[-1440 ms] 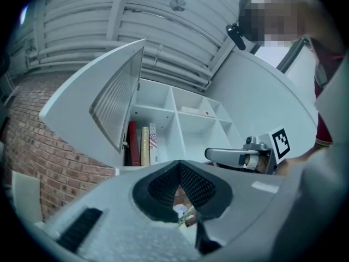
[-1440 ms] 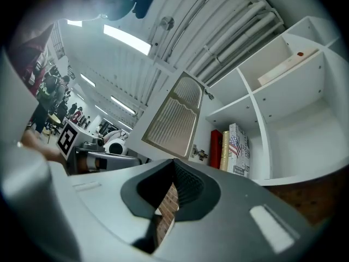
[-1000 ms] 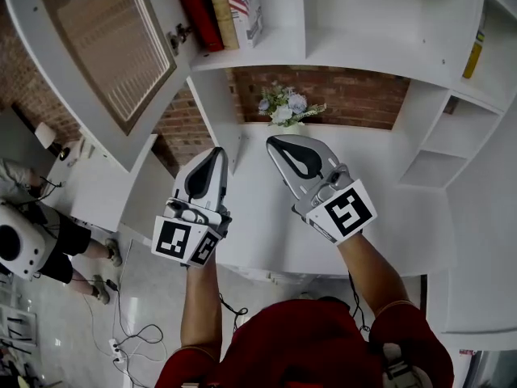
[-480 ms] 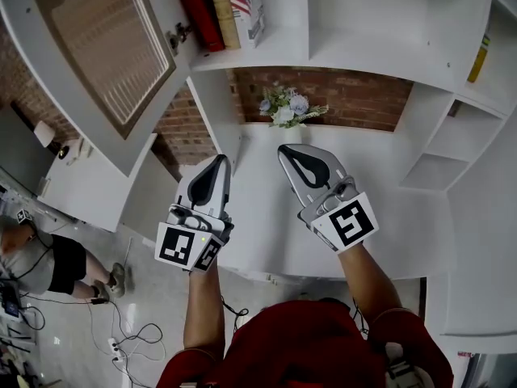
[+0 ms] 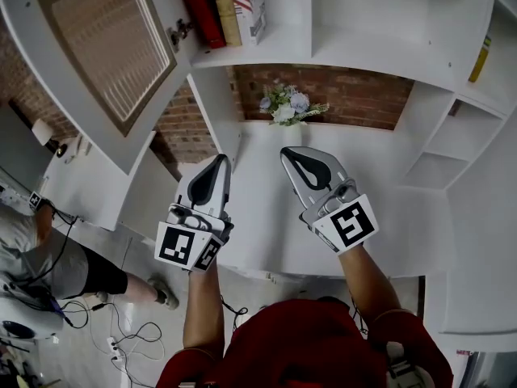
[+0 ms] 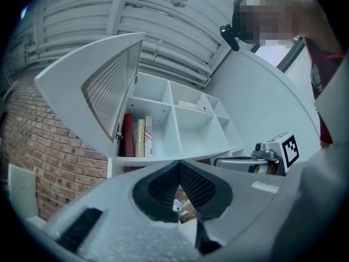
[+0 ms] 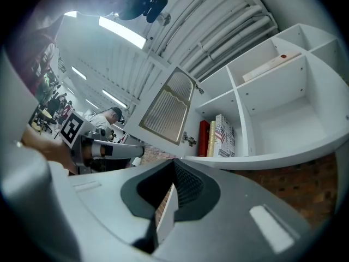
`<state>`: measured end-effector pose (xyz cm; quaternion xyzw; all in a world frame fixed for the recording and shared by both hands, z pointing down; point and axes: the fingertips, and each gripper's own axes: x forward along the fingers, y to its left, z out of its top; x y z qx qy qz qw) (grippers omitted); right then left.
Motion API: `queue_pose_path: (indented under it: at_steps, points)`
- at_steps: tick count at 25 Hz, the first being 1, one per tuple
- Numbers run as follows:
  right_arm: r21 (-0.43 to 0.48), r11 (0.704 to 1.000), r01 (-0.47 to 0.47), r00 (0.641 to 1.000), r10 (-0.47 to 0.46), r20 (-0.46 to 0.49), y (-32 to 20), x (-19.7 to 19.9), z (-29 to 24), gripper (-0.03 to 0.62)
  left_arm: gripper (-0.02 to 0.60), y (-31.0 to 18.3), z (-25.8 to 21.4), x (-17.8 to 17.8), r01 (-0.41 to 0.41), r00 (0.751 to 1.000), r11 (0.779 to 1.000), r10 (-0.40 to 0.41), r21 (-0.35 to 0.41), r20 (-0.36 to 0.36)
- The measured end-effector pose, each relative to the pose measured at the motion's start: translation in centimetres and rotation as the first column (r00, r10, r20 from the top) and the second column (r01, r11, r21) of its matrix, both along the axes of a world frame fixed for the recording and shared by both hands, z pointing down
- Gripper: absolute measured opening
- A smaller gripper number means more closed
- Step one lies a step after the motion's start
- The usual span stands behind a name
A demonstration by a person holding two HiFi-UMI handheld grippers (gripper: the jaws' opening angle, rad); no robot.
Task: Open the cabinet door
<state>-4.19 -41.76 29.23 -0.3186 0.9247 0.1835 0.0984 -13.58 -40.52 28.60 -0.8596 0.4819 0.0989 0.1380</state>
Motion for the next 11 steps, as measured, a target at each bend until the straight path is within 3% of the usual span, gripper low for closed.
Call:
queue_pose_path:
  at_steps: [11]
  points:
    - [-0.008, 1.000, -0.017, 1.000, 0.017, -0.001, 0.35, 0.54, 0.26, 0.012, 0.000, 0.19, 0.32, 0.63, -0.020, 1.000, 1.000, 0.020, -0.007, 0.001]
